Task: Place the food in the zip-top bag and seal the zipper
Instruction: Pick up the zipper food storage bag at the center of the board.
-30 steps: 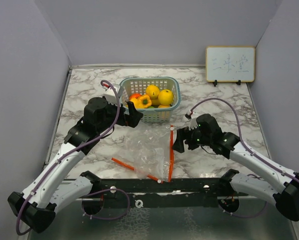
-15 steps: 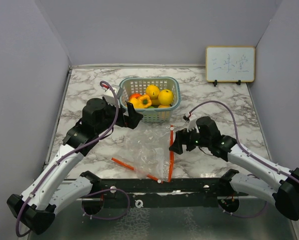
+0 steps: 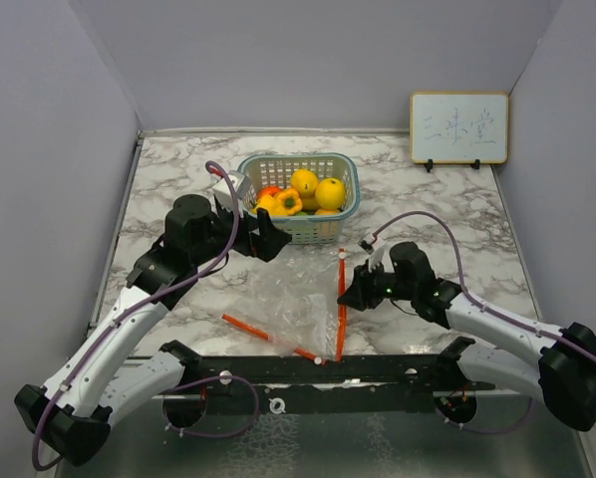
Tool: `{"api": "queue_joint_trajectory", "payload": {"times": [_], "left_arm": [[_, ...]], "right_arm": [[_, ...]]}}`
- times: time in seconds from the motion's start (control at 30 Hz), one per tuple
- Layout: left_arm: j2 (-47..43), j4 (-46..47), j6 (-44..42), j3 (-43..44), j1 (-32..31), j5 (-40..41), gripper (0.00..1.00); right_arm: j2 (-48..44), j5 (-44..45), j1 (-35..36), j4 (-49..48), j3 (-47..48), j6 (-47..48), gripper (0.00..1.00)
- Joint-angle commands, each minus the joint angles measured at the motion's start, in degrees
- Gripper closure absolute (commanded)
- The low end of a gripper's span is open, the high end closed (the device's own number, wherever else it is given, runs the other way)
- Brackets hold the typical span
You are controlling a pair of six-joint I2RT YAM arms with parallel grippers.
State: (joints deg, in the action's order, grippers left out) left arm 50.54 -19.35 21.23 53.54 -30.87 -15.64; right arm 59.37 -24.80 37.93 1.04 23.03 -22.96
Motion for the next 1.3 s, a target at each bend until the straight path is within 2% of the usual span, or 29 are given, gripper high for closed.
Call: {"api": "queue_joint_trajectory", "payload": {"times": [0.0,0.07,0.33,0.47,0.6,0.87,1.1,1.17,1.27], "left_arm": [[-1.59,3.80,1.75,-0.25,-0.25,-8.37,0.08],[-1.80,4.89,3.22,-1.08,-0.28,-10.84,0.12],[0.47,6.15,9.35,-2.40,-0.33,-17.86,0.28],[2.47,6.25,10.72,-3.30,-0.73,-18.18,0.30],[4.13,7.64,12.59,-4.73,-2.18,-17.53,0.29],[7.18,15.25,17.45,-8.68,-8.41,-12.80,0.16],[10.02,20.18,21.24,-10.38,-13.33,-4.94,0.17],[10.42,21.46,22.04,-10.87,-13.86,-3.64,0.20],[11.09,21.63,22.30,-11.21,-14.74,-1.12,0.31]], "right_arm": [[-0.53,-4.90,0.43,-7.39,-0.34,-0.47,0.79],[-1.83,-5.23,0.39,-6.46,0.08,-0.51,0.86],[-8.44,-1.65,0.47,7.09,9.36,2.38,0.95],[-9.19,-0.78,0.56,11.34,14.17,3.95,0.96],[-8.52,-1.29,0.71,11.07,15.46,3.20,0.97],[-7.06,-1.68,2.32,8.71,15.63,2.10,0.98],[-5.66,-0.45,5.05,7.75,16.39,1.33,0.98],[-5.48,0.23,5.96,7.75,16.67,1.26,0.98],[-5.75,0.69,6.83,7.34,16.98,0.87,0.98]]}}
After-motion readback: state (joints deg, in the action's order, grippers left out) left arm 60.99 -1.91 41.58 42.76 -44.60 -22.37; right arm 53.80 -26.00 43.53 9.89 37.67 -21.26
